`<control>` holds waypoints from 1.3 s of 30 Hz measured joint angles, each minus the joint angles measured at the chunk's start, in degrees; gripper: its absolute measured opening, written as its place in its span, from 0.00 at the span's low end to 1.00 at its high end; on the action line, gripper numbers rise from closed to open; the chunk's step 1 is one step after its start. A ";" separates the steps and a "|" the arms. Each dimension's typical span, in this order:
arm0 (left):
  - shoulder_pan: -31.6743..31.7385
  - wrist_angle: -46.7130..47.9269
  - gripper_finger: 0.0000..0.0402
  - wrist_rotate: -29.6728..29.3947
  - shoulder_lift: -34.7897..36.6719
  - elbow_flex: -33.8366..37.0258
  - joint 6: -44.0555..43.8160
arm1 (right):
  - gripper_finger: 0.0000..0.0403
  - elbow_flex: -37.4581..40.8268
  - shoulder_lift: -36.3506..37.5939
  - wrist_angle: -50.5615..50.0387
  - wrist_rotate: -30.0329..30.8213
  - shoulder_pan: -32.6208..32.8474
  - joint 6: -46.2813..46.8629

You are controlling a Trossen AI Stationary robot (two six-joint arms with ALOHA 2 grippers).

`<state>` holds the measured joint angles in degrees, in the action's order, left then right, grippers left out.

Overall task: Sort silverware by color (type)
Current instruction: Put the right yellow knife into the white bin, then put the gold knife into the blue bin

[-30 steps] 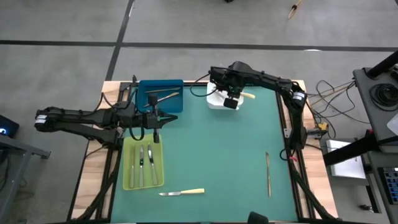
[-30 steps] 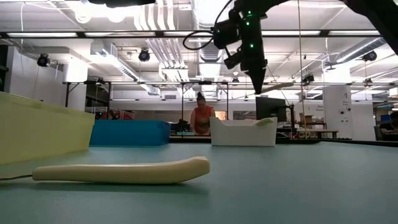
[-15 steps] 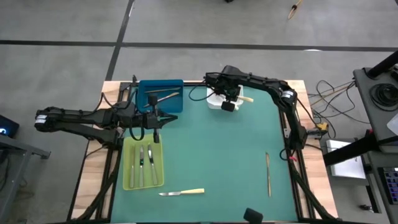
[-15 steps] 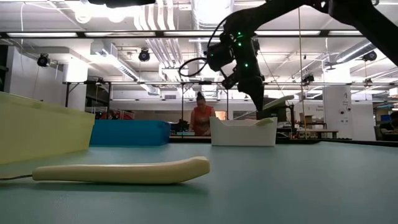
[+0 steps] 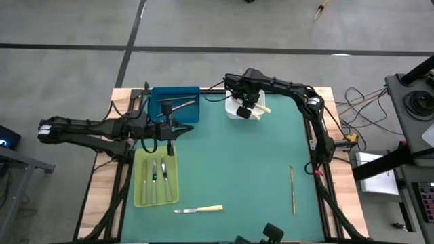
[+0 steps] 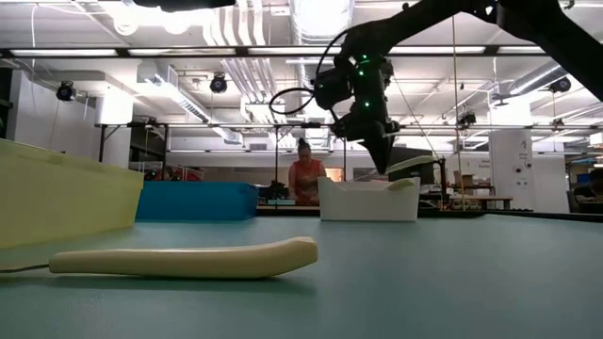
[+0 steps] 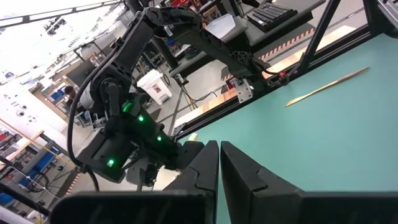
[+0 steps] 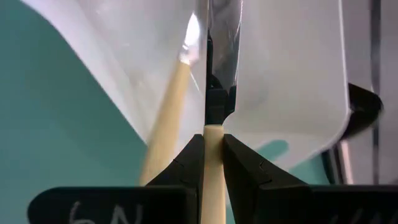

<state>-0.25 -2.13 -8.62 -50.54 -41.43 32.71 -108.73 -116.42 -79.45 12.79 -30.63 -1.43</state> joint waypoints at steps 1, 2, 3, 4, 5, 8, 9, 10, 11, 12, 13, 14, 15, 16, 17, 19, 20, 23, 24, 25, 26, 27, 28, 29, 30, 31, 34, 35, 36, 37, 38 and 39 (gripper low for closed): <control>0.00 0.00 0.00 -0.01 0.00 0.00 0.00 | 0.08 0.00 0.00 0.59 -0.54 0.00 0.06; 0.00 0.00 0.00 0.00 0.00 0.00 0.00 | 0.08 0.00 0.00 0.94 -1.15 0.01 0.09; 0.00 0.00 0.00 0.00 0.00 0.00 0.00 | 0.08 0.00 0.00 1.12 -1.42 0.02 0.10; 0.00 0.00 0.00 0.00 0.00 0.00 0.00 | 0.08 0.00 -0.03 1.37 -1.42 0.05 0.23; 0.00 0.00 0.00 -0.01 0.00 0.00 0.00 | 0.08 -0.02 -0.13 1.85 -1.50 0.07 0.46; 0.00 0.00 0.00 -0.01 0.00 0.00 0.00 | 0.08 -0.04 -1.00 1.93 -2.56 0.04 0.85; 0.00 0.02 0.00 0.00 0.00 0.00 0.00 | 0.08 -0.04 -1.38 1.99 -2.70 0.04 0.85; 0.00 0.02 0.00 0.00 0.00 0.00 0.00 | 0.08 -0.04 -1.65 2.05 -2.71 0.04 0.83; 0.00 0.00 0.00 0.00 0.00 0.00 0.00 | 0.08 -0.04 -1.92 2.00 -2.73 0.04 0.83; 0.00 0.00 0.00 0.00 0.00 0.00 -0.02 | 0.08 -0.04 -2.23 2.01 -2.72 0.07 0.81; 0.00 0.01 0.00 0.00 0.00 0.00 -0.01 | 0.08 -0.04 -2.52 2.04 -2.72 0.11 0.81; 0.00 0.00 0.00 0.00 0.00 0.00 -0.01 | 0.08 -0.04 -2.85 2.01 -2.72 0.11 0.77; 0.00 0.01 0.00 0.00 0.00 0.00 0.00 | 0.08 -0.04 -3.24 2.04 -2.72 0.11 0.56; 0.00 0.01 0.00 0.00 0.00 0.00 -0.01 | 0.08 -0.04 -3.48 2.03 -2.72 0.10 0.38; -0.01 0.00 0.00 0.00 0.00 0.00 -0.02 | 0.08 -0.04 -3.69 2.04 -2.71 0.11 0.33; 0.00 0.00 0.00 0.00 0.00 0.00 0.00 | 0.08 -0.04 -3.78 2.20 -2.65 0.11 0.15; 0.00 0.00 0.00 0.00 0.00 0.00 0.00 | 0.08 -0.04 -3.78 2.27 -2.44 0.11 0.13; 0.00 0.01 0.00 0.00 0.00 0.00 0.00 | 0.09 -0.04 -3.80 2.35 -2.27 0.09 0.09; 0.00 0.01 0.00 0.00 0.00 0.00 0.00 | 0.10 -0.04 -3.80 2.44 -2.29 0.09 0.05; 0.00 0.02 0.00 0.00 0.00 0.00 -0.02 | 0.11 -0.04 -3.80 2.48 -2.28 0.11 0.05; 0.00 0.01 0.00 0.00 0.00 0.00 -0.01 | 0.11 -0.04 -3.80 2.54 -2.27 0.11 0.16; 0.00 0.01 0.00 0.00 0.00 0.00 0.00 | 0.12 -0.04 -3.80 2.67 -2.27 0.09 0.41; 0.00 0.02 0.00 0.00 0.00 0.00 -0.02 | 0.13 -0.04 -3.80 2.88 -2.26 0.09 0.59; 0.00 0.02 0.00 0.00 0.00 0.00 0.00 | 0.15 -0.04 -3.80 3.26 -2.25 0.09 0.63; 0.00 0.00 0.00 0.00 0.00 0.00 0.00 | 0.16 -0.04 -3.80 3.60 -2.23 0.09 0.62; 0.00 0.01 0.00 0.00 0.00 0.00 0.00 | 0.18 -0.04 -3.80 3.72 -2.21 0.10 0.64; 0.00 0.02 0.00 0.00 0.00 0.00 -0.01 | 0.22 -0.04 -3.80 3.80 -2.18 0.11 0.69; 0.00 0.02 0.00 0.00 0.00 0.00 -0.02 | 0.24 -0.04 -3.80 3.88 -2.17 0.09 0.70; 0.00 0.00 0.00 0.00 0.00 0.00 -0.02 | 0.25 -0.04 -3.80 3.89 -2.16 0.10 0.73; -0.02 0.02 0.00 0.00 0.00 0.00 -0.02 | 0.26 -0.04 -3.80 3.88 -2.16 0.09 0.81; 0.00 0.00 0.00 0.00 0.00 0.00 -0.02 | 0.27 -0.04 -3.80 3.85 -2.18 0.11 0.81; 0.00 0.00 0.00 0.02 0.00 0.00 -0.02 | 0.28 -0.04 -3.69 3.66 -2.18 0.09 0.79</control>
<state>-0.25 -2.13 -8.60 -50.54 -41.43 32.69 -108.77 -120.11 -75.79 10.61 -30.54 -0.65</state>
